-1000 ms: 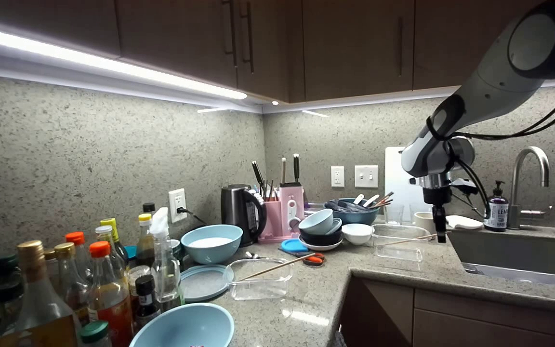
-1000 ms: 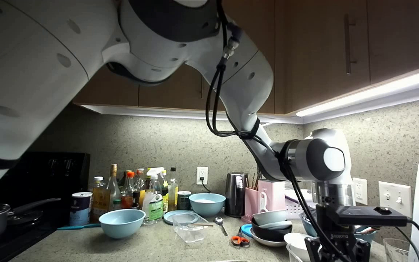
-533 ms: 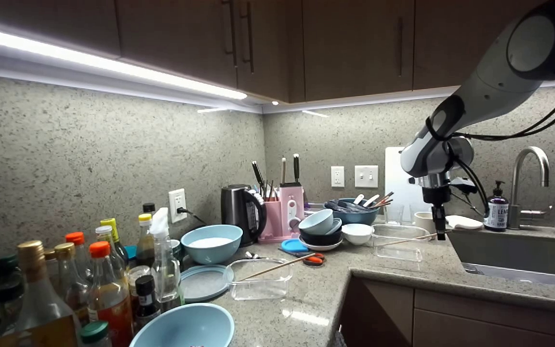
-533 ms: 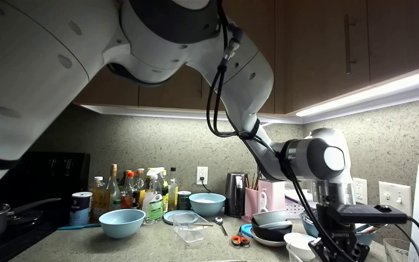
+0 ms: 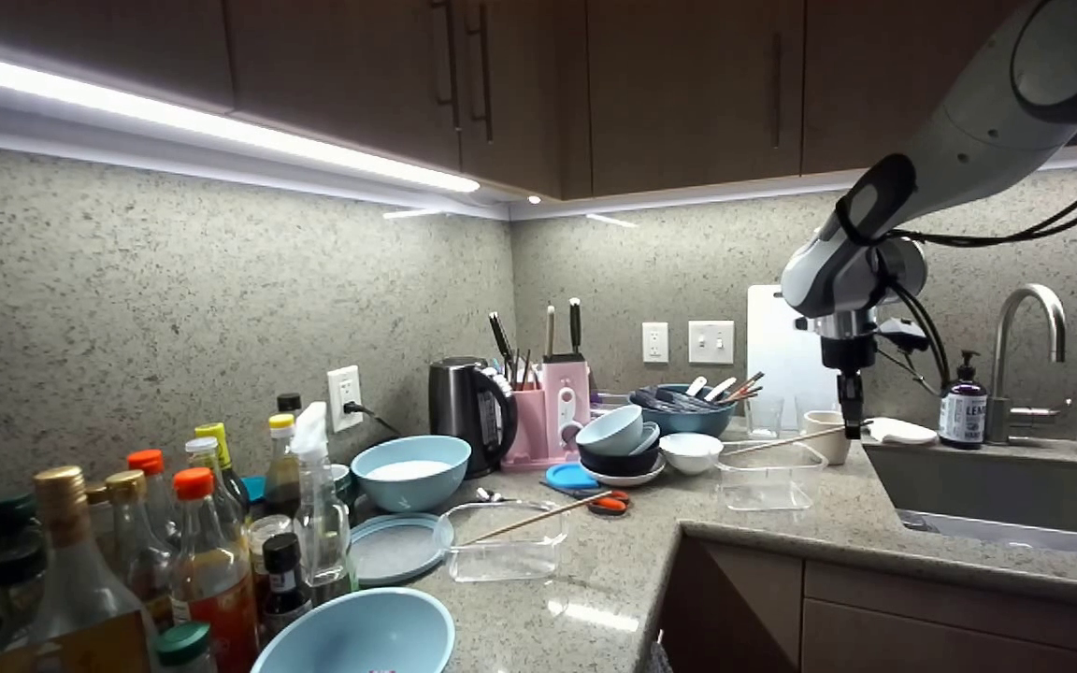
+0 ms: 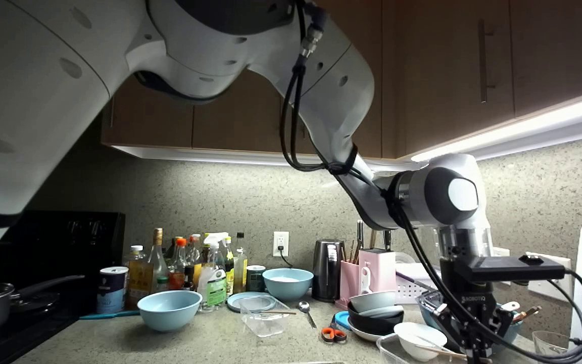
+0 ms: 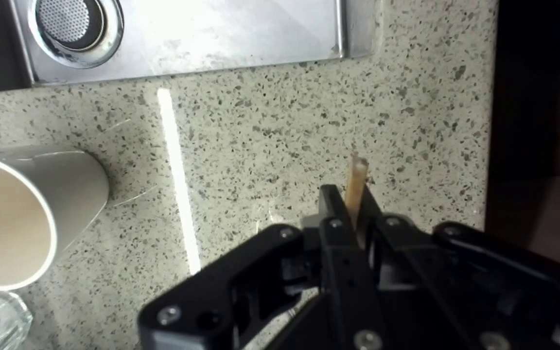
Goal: Move the chopstick from the right bowl to the left bowl
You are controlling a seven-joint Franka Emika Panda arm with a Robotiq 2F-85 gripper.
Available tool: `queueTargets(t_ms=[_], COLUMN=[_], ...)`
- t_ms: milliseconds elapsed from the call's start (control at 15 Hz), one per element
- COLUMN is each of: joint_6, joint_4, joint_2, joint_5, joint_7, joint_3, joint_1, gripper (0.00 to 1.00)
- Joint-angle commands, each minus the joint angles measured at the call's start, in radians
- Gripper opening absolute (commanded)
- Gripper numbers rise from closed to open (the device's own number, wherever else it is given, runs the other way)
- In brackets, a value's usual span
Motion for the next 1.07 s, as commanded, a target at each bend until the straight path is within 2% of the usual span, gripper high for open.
queueTargets(t_ms=[0,267,467,733,1000], joint_6=[0.016,-0.096,-0.13,-0.102,-0.045], joint_4=[-0.083,-0.147,-0.219,-0.32,-0.367], joint_2=[-0.116,-0.238,-0.329,-0.422,-0.429], joint_5=[-0.024,-0.01,-0.013,-0.02,-0.049], joint_7=[0.051,0.091,0.111,0.228,0.425], joint_3=[-0.006,-0.009,-0.004,0.028,0.098], joint_1=[0.006,0.022,0.052,0.14,0.253], gripper=[0.03,0.03,0.03,0.03,0.03])
